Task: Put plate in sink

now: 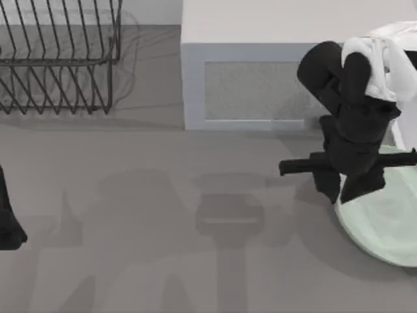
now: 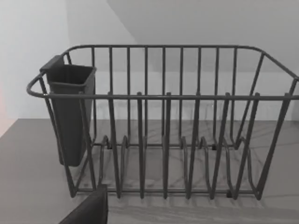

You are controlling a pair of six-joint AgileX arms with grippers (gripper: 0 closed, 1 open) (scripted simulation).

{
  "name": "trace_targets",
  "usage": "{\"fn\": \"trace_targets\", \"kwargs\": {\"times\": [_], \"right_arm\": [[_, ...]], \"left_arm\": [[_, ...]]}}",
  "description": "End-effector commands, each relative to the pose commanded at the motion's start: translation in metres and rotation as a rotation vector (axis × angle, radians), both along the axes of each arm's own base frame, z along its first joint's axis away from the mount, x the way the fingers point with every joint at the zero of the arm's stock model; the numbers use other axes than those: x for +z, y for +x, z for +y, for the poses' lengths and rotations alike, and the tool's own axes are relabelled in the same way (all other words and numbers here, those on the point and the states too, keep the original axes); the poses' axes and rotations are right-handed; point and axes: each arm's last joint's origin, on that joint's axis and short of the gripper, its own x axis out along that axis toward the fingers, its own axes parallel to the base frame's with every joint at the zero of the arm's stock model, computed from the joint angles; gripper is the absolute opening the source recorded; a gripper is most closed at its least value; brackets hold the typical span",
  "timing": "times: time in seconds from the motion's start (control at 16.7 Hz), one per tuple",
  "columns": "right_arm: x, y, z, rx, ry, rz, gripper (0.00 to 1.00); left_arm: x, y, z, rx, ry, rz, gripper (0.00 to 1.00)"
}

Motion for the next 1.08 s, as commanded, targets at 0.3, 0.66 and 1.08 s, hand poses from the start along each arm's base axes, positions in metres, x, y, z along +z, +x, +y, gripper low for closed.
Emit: {"fn": "trace_targets", "kwargs": {"times": [0.3, 0.66, 1.08], "right_arm": [[0.083, 0.005, 0.014, 0.018, 0.008, -0.03, 0.0], [0.171, 0.015, -0.01, -0.036, 0.052, -0.091, 0.0], [0.204, 0.015, -0.028, -0.058, 0.079, -0.111, 0.0]], "left_arm": [[0.0, 0.0, 0.0, 0.0, 0.0, 0.0, 1.0], [0.0, 0.0, 0.0, 0.0, 0.0, 0.0, 1.0], [0.0, 0.0, 0.0, 0.0, 0.0, 0.0, 1.0]]}}
